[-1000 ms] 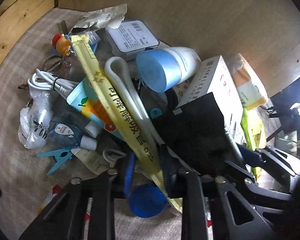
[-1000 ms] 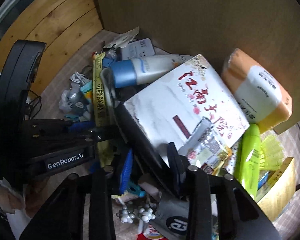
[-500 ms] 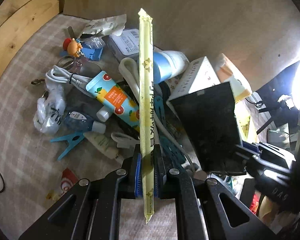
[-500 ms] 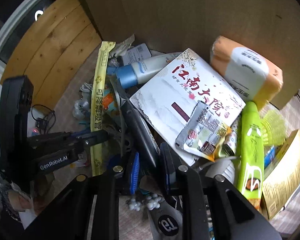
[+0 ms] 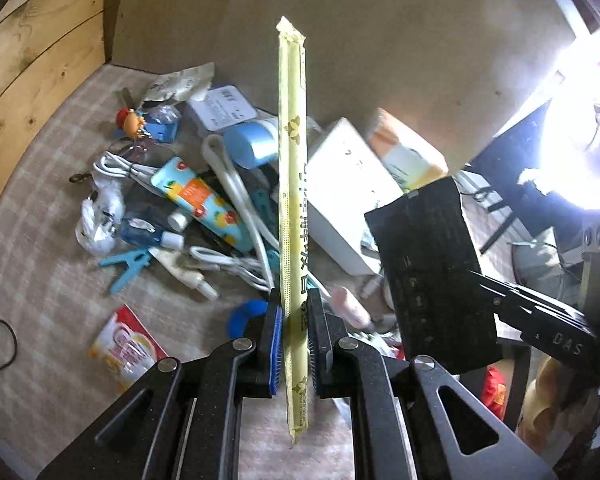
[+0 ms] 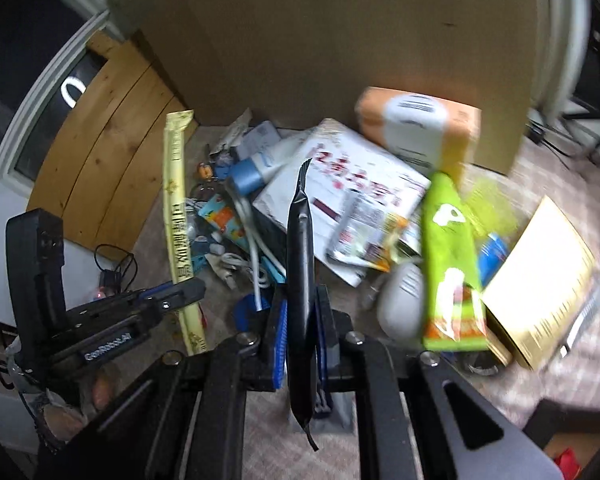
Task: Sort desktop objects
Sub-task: 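Carry the yellow packet and black pouch to the tray and release both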
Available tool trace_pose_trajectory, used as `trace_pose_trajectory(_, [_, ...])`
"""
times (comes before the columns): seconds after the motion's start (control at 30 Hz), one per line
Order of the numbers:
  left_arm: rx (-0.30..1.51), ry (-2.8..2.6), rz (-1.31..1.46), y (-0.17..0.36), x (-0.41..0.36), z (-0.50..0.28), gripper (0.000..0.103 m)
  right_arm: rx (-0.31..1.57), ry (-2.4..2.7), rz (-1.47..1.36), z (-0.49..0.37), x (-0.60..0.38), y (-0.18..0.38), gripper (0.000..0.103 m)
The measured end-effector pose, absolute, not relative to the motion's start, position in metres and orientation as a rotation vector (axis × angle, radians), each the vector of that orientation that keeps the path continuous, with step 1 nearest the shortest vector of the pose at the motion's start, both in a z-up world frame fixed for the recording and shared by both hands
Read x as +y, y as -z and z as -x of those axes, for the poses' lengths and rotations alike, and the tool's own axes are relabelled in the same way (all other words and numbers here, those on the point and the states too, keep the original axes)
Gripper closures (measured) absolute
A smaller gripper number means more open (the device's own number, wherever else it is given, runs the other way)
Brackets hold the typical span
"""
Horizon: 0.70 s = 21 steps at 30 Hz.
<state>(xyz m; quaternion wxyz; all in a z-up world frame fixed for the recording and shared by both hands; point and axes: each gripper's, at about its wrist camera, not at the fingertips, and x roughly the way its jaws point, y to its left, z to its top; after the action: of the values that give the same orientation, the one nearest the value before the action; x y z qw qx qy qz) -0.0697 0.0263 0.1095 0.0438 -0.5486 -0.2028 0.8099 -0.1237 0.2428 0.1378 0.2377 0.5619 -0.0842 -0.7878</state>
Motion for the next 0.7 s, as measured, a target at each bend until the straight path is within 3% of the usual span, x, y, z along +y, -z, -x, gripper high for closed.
trace_pose_trajectory(0.23, [-0.529, -2.428, 1.639, -0.122, 0.066, 0.059, 0.093, -0.292, 2.268, -1.545, 0.083, 0.309, -0.148, 0.091])
trace_pose_trajectory(0.7, [-0.309, -2.138, 1.599, -0.125, 0.255, 0.016, 0.093, -0.503, 2.583, -1.639, -0.055, 0.499, -0.162, 0.091])
